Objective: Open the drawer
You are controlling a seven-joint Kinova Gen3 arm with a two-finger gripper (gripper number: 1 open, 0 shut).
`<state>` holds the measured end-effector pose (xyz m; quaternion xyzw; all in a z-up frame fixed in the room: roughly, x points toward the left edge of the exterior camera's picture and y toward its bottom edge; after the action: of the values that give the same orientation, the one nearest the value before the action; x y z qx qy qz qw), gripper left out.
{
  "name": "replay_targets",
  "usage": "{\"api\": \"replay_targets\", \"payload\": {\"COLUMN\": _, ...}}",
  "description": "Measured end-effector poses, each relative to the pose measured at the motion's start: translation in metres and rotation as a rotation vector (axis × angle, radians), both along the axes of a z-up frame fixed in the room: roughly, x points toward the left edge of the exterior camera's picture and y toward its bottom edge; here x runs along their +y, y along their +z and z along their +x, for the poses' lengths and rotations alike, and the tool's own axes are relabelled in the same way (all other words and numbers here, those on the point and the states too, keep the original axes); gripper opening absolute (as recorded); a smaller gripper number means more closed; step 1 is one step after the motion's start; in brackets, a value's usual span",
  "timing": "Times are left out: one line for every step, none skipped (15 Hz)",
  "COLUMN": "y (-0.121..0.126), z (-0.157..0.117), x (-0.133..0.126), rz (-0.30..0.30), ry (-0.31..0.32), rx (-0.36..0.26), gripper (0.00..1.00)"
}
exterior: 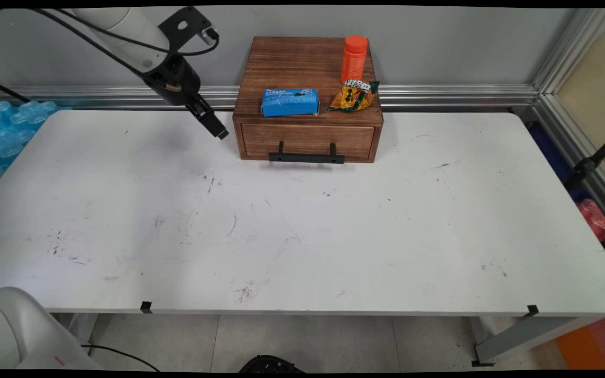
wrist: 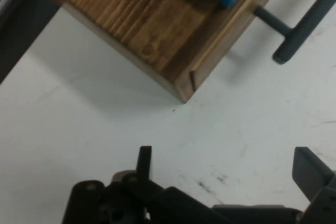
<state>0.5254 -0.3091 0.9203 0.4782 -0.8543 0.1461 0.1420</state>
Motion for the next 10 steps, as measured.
{"api": "replay_targets", "payload": {"y": 0.001, "z": -0.002, "x": 0.0, "rz": 0.0, "ry": -0.003, "rx": 0.002, "gripper": 1.0}}
{"api": "replay_targets", "payload": {"y": 0.002, "z": -0.005, "x": 0.0, "rz": -0.001, "ry": -0.007, "rx": 0.004, "gripper": 1.0}}
{"api": "replay_targets", "payload": {"y": 0.003, "z": -0.009, "x": -0.001, "rz": -0.003, "ry": -0.013, "rx": 0.007, "gripper": 1.0}}
{"api": "replay_targets", "payload": {"y": 0.004, "z": -0.014, "x": -0.001, "rz": -0.007, "ry": -0.021, "rx": 0.009, "gripper": 1.0}}
{"api": "replay_targets", "payload": {"y": 0.005, "z": -0.017, "x": -0.002, "rz": -0.009, "ry": -0.026, "rx": 0.011, "gripper": 1.0}}
{"api": "replay_targets", "payload": {"y": 0.006, "z": -0.021, "x": -0.002, "rz": -0.013, "ry": -0.034, "rx": 0.012, "gripper": 1.0}}
{"api": "replay_targets", "payload": {"y": 0.006, "z": -0.026, "x": -0.003, "rz": -0.017, "ry": -0.042, "rx": 0.015, "gripper": 1.0}}
{"api": "replay_targets", "payload": {"y": 0.005, "z": -0.03, "x": -0.003, "rz": -0.02, "ry": -0.049, "rx": 0.018, "gripper": 1.0}}
{"api": "replay_targets", "payload": {"y": 0.005, "z": -0.032, "x": -0.003, "rz": -0.023, "ry": -0.053, "rx": 0.021, "gripper": 1.0}}
{"api": "replay_targets", "payload": {"y": 0.004, "z": -0.036, "x": -0.003, "rz": -0.026, "ry": -0.06, "rx": 0.024, "gripper": 1.0}}
